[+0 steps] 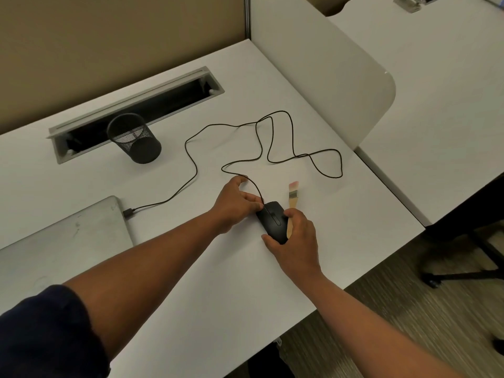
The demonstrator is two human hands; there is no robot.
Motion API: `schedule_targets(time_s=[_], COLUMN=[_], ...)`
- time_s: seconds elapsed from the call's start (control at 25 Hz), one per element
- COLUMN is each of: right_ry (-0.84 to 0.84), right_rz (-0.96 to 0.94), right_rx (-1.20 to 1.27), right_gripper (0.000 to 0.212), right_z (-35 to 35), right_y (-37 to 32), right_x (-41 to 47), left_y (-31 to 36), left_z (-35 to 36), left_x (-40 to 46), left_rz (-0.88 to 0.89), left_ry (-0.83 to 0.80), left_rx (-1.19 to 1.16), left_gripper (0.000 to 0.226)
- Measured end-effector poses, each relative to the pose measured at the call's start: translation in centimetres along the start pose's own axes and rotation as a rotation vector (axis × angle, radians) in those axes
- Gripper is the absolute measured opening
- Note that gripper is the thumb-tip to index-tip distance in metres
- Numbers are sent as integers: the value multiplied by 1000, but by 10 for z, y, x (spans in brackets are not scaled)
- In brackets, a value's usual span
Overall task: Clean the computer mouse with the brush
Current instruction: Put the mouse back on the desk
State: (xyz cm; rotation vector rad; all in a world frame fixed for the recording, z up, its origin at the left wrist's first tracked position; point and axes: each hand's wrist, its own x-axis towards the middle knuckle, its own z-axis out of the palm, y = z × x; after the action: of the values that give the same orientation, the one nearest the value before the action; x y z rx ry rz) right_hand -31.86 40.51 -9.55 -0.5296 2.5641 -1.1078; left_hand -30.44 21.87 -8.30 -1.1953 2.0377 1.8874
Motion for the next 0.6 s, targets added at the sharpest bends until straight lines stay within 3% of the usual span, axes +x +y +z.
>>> schedule_targets(time_s=[0.36, 0.6], right_ry=[-14, -13], right_rz=[-1, 3], right_rx=[-16, 61], right_gripper=[71, 72], right_z=[0, -5], right_y=[3, 3], right_x=[2, 2], left_y=[-1, -5], left_z=[5, 5], left_x=[-6, -10], left_rz=[-7, -3], left_ry=[76, 145], left_rx=[-8, 25], left_gripper=[86, 71])
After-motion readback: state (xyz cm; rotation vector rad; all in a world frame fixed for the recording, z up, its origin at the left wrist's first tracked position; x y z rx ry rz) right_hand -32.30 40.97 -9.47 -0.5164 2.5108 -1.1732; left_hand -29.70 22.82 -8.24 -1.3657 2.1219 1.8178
